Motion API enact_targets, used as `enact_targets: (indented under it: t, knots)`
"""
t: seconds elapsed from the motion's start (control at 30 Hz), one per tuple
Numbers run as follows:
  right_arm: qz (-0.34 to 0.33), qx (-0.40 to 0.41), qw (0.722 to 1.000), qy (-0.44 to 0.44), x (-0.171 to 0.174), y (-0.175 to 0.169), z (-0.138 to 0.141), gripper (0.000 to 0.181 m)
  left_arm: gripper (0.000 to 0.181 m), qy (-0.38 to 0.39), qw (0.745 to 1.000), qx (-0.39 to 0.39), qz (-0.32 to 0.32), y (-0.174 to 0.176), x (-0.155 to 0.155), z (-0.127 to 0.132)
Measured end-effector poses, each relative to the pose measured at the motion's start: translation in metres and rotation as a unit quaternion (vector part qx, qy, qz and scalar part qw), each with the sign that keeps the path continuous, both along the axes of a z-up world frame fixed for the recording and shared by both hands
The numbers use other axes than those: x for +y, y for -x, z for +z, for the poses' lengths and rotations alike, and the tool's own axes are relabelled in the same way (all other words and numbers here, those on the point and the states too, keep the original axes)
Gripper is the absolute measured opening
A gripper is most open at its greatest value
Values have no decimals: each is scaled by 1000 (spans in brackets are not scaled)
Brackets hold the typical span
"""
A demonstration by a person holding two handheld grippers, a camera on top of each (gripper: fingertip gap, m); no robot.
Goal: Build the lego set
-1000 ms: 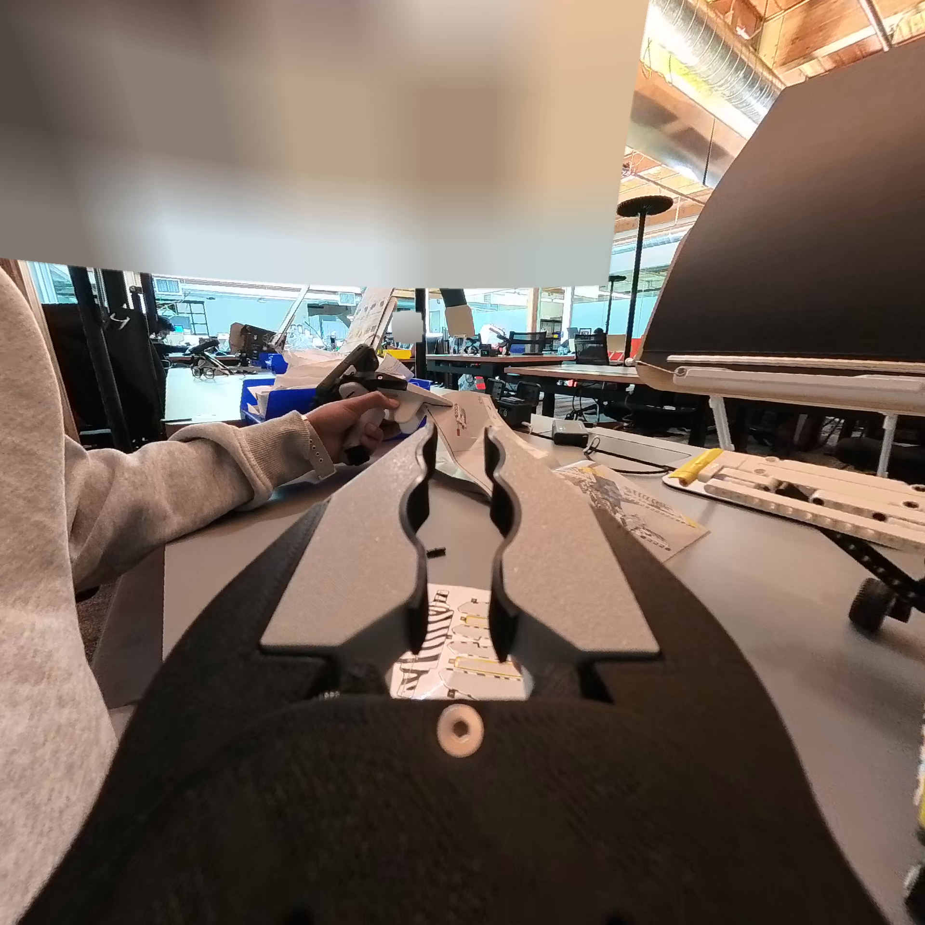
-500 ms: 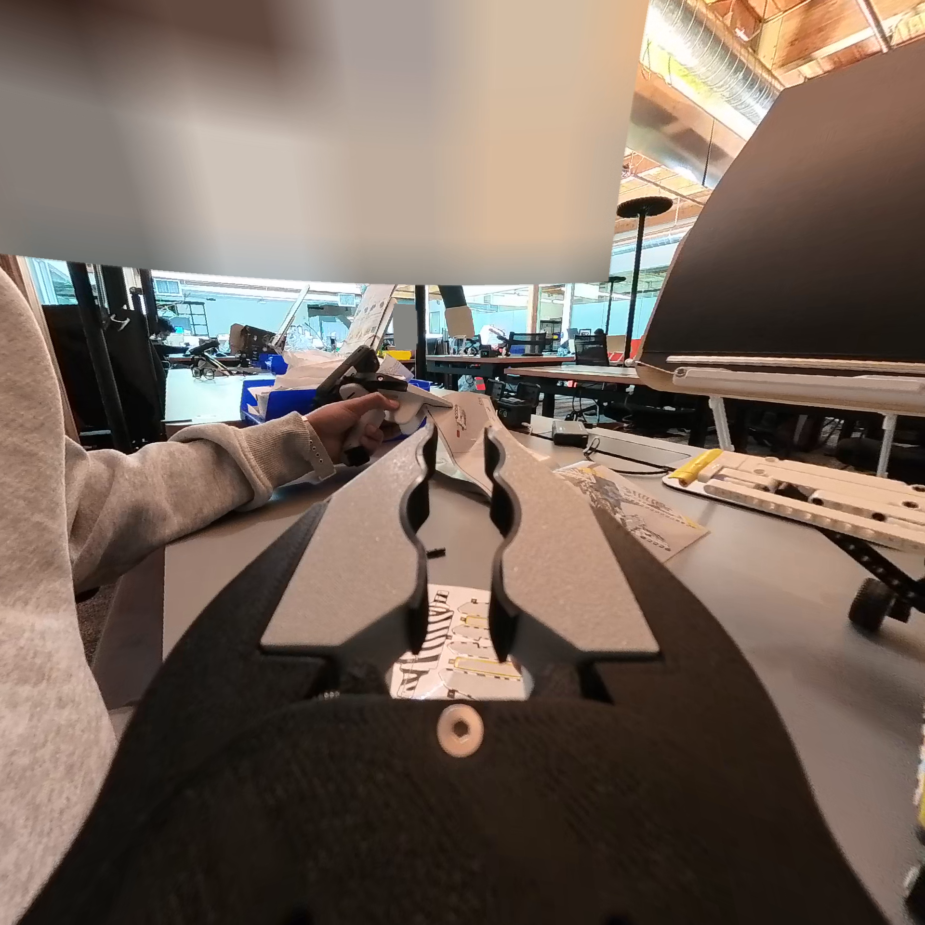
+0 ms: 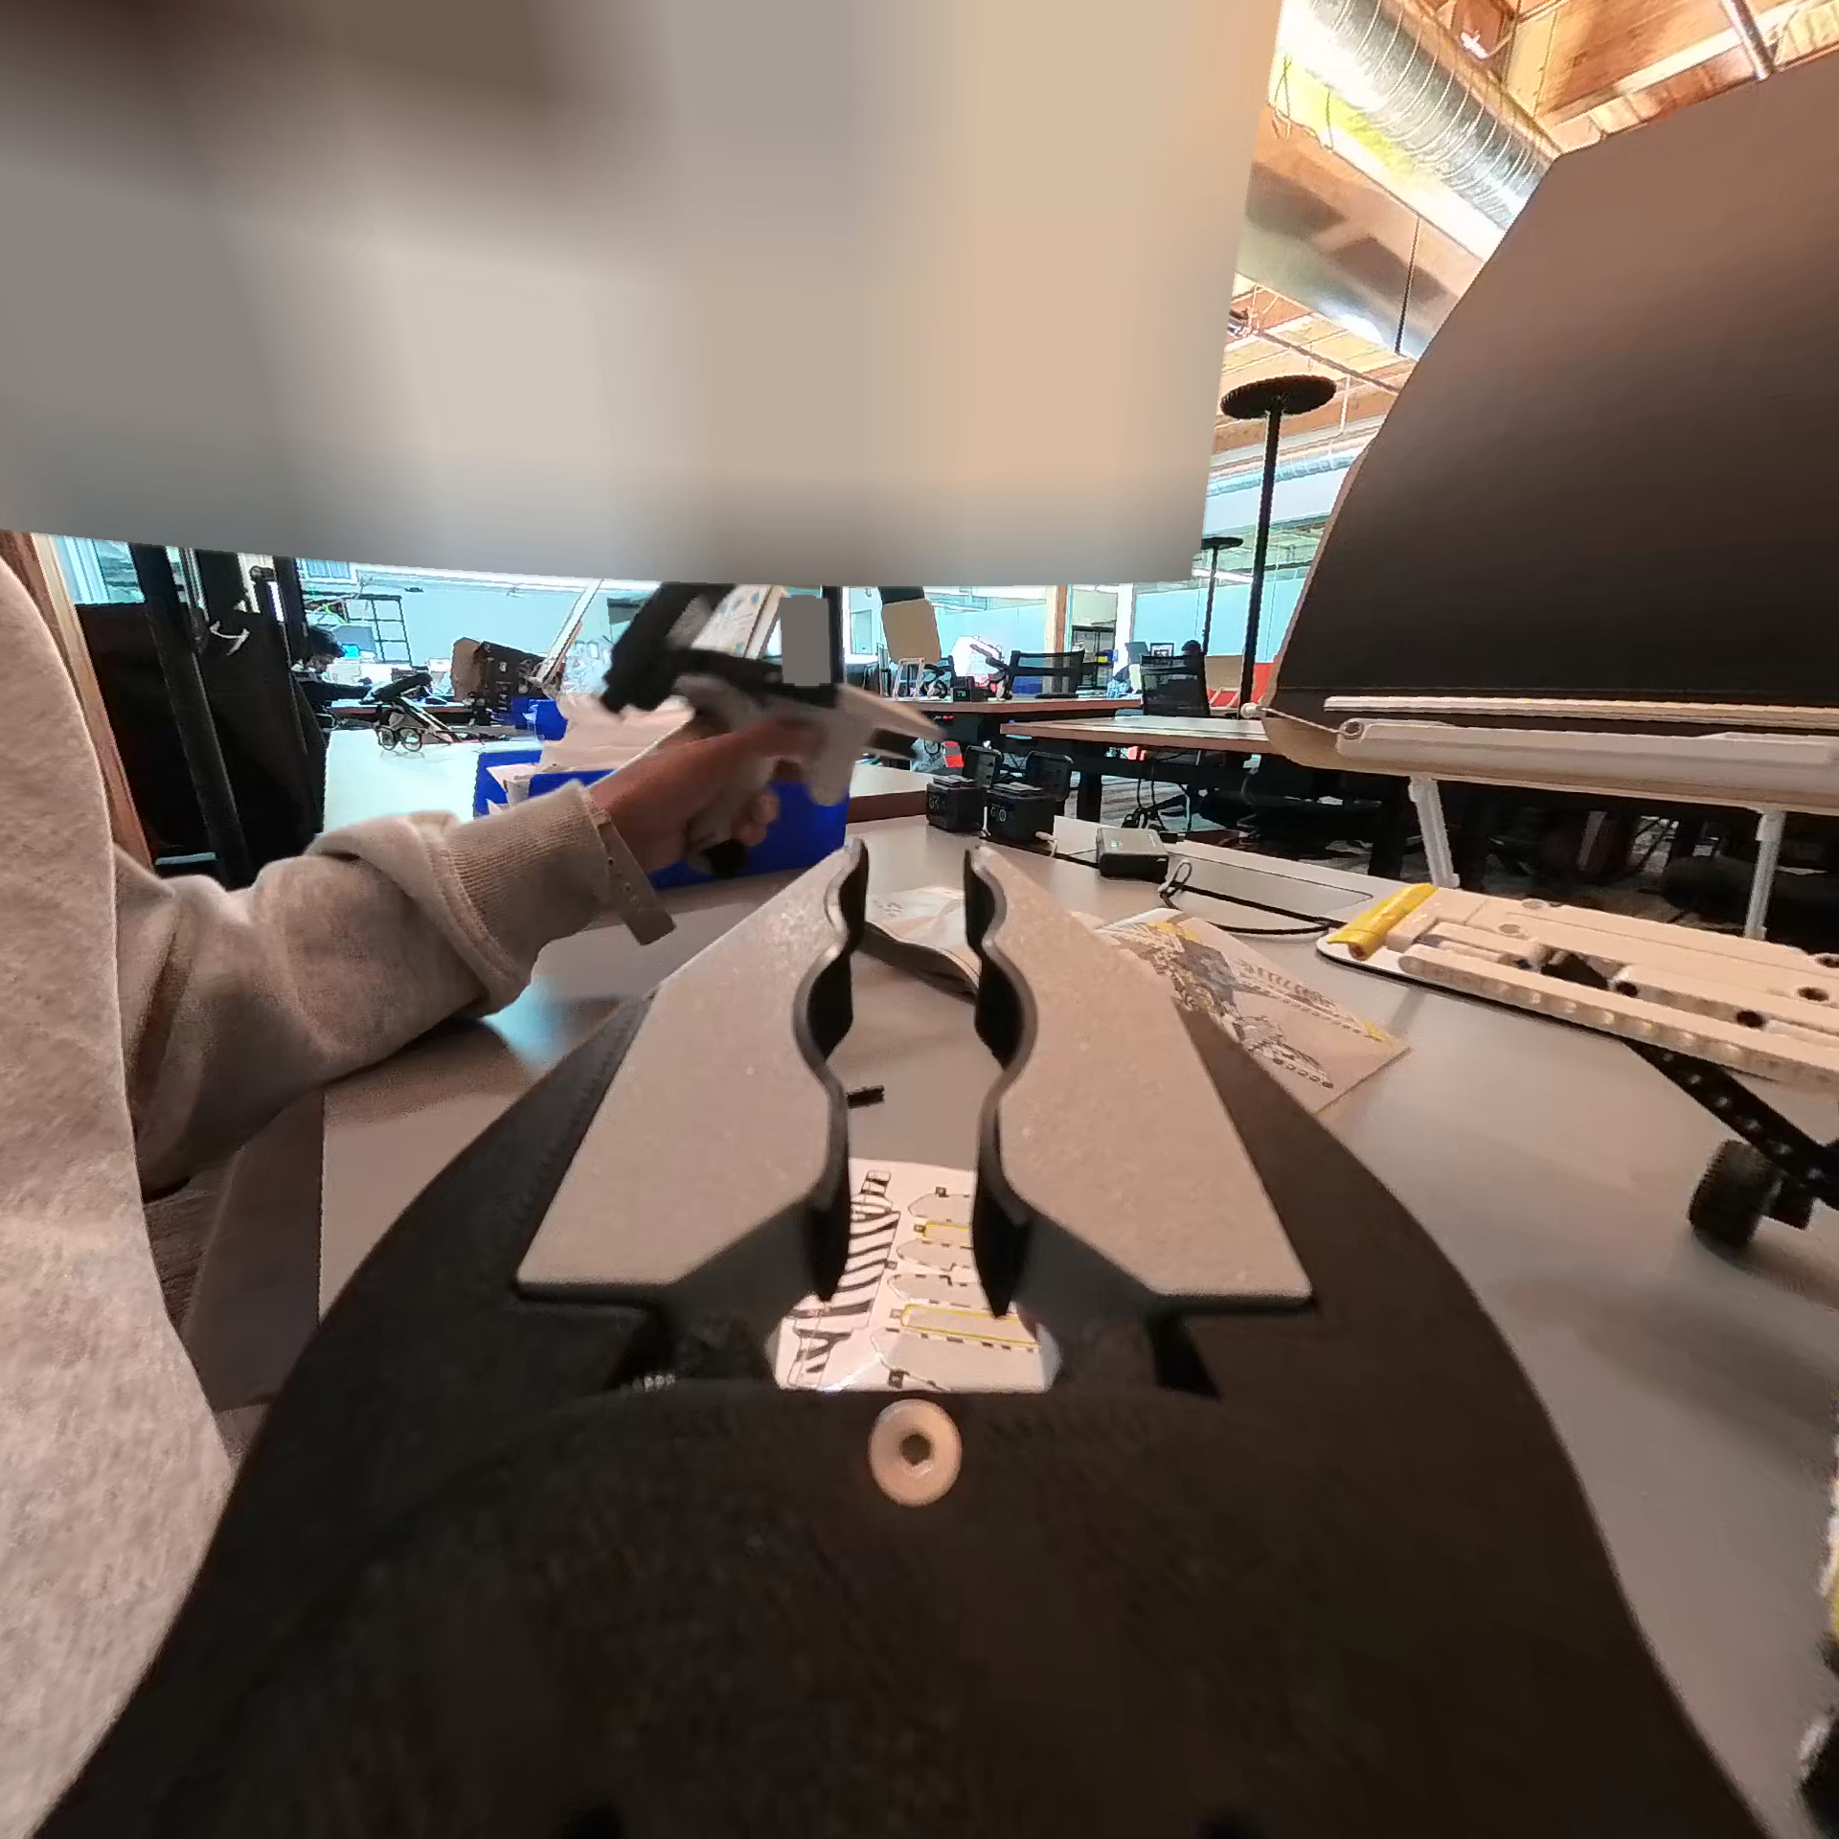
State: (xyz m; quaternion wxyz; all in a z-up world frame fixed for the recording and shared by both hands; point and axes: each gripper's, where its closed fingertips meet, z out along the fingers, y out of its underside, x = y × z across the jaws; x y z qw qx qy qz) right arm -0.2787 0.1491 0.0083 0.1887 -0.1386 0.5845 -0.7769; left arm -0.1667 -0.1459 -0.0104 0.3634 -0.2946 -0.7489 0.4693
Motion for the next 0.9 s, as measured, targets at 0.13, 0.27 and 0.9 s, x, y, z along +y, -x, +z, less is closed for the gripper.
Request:
enact_targets:
  t: [0.13,0.27,0.9]
  knots:
    - [0,3,1000,2,0,0,1,18,95,33,983,-157,-90,87,43,-41]
    - [-1,-2,1000,7,0,1,1,17,106,61,942,-314,-101,128,51,-92]
    - [6,-21,1000,11,2,4,1,17,0,-84,938,-293,-166,133,55,-125]
